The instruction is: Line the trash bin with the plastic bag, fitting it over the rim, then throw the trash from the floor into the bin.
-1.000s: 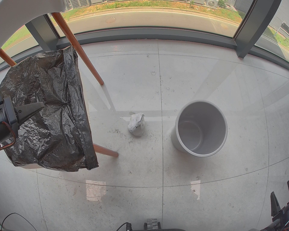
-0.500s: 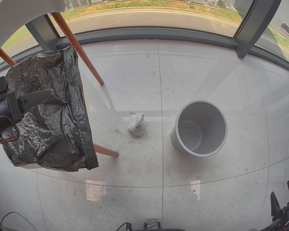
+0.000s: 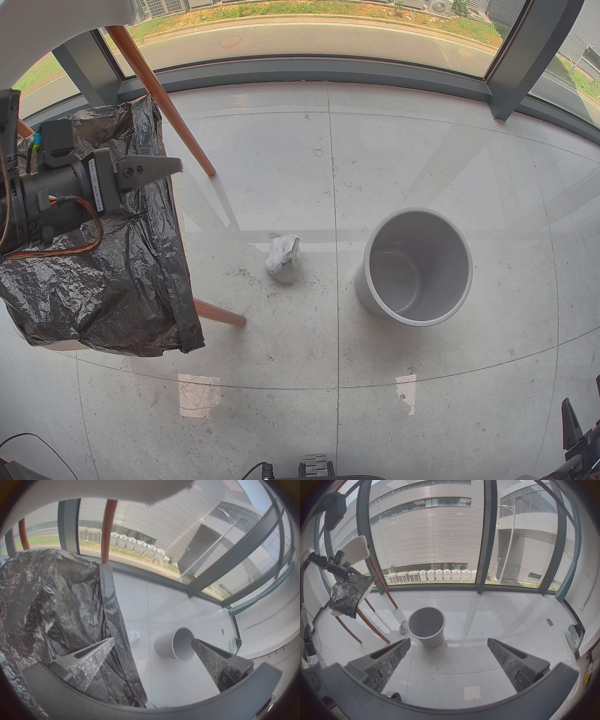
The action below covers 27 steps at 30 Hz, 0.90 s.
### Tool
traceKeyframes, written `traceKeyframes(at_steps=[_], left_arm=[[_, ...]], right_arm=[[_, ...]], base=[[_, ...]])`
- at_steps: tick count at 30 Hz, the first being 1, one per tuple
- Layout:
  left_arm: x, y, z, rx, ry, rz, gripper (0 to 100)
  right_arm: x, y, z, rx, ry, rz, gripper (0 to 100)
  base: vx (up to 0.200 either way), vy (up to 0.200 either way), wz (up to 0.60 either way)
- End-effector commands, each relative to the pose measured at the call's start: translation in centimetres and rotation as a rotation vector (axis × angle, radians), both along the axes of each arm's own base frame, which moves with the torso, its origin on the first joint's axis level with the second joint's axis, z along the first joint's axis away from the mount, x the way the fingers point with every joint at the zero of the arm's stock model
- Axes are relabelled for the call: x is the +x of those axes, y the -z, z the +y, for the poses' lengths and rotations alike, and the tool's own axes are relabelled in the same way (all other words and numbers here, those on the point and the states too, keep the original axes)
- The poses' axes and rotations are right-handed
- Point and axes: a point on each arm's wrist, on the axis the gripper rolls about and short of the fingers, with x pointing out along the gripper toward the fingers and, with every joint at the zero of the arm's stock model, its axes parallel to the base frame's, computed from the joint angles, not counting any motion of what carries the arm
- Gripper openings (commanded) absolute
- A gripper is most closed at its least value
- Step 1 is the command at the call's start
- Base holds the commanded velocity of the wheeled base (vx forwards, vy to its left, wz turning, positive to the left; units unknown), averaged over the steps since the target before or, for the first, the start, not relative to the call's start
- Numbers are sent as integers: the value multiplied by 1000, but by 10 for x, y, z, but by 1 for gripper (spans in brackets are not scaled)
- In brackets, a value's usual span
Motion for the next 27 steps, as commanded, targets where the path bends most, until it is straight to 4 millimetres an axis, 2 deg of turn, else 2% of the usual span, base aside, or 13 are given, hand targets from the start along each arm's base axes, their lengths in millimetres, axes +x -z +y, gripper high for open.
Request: traceKeyframes(at_steps=[1,11,18,24,27], left_arm=[[17,-10,-23,79,-27,88,100],[41,-15,-32,146,-161,112,100],[39,-4,-30,221,-170,219,100],[39,-1,-29,237,-184,237,100],[43,6,-29,254,-193,266,100]], right_arm=[[1,5,0,0,-1,10,100],[1,5,0,0,1,9,100],[1,5,0,0,1,10,100],[1,5,0,0,-1,9,100],[1,5,0,0,1,10,100]], base=[[0,0,0],[0,0,0],[0,0,0],[0,0,0],[0,0,0]])
